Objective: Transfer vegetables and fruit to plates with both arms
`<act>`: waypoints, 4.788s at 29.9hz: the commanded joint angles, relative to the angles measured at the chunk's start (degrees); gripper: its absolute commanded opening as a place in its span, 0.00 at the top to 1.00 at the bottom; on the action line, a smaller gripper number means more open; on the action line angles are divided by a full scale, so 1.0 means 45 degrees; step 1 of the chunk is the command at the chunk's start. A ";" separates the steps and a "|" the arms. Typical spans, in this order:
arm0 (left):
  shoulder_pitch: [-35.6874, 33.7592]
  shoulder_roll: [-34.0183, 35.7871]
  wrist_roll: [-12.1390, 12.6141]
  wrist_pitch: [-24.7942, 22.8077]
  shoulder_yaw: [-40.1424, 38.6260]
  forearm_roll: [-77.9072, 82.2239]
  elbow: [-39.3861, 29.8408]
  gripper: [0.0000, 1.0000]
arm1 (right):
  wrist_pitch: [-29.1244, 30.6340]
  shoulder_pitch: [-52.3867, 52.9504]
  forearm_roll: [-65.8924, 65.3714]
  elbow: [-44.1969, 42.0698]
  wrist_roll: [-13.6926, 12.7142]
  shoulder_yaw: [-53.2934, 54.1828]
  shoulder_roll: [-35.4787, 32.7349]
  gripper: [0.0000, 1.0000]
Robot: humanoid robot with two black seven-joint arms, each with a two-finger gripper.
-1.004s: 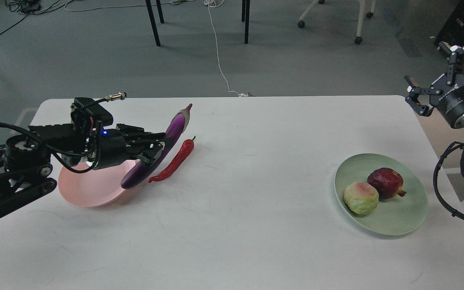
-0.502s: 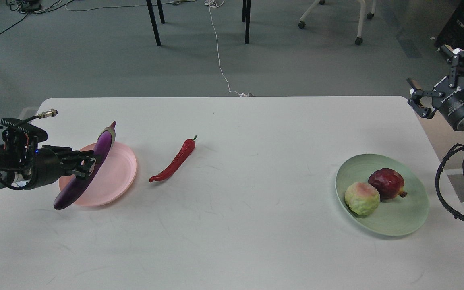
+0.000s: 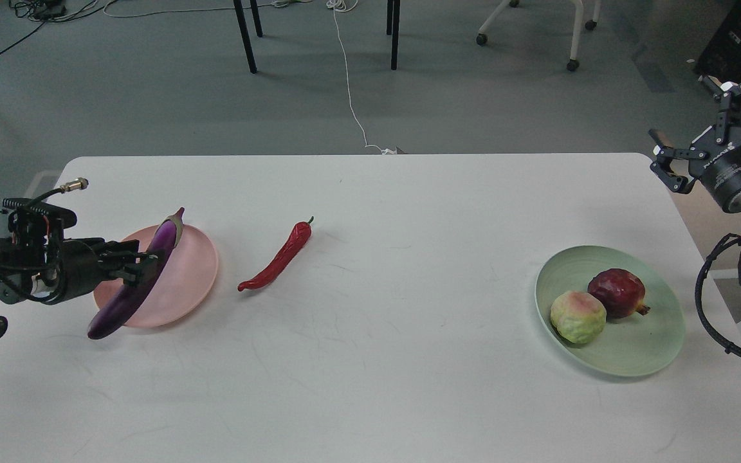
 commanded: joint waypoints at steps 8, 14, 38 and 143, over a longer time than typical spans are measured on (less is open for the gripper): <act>-0.2592 -0.0513 0.0058 -0.0155 0.0121 0.0001 -0.0427 0.43 | 0.0000 -0.0177 0.0000 -0.0003 0.0010 0.0018 -0.0001 0.01; -0.2984 -0.2837 0.0156 -0.0155 0.0238 0.0896 -0.0427 0.43 | 0.0000 -0.0177 -0.0020 0.0017 0.0010 0.0018 -0.0001 0.01; -0.2477 -0.4715 0.0957 -0.0272 0.2504 0.2658 0.0276 0.56 | 0.0000 0.0097 -0.0098 -0.0003 0.0010 -0.0002 -0.0001 0.01; -0.1207 -0.6354 -0.0391 -0.2145 -0.7086 -2.0913 0.5117 0.02 | -0.0078 0.0702 0.0078 -0.2520 -0.1377 0.5037 0.3963 0.01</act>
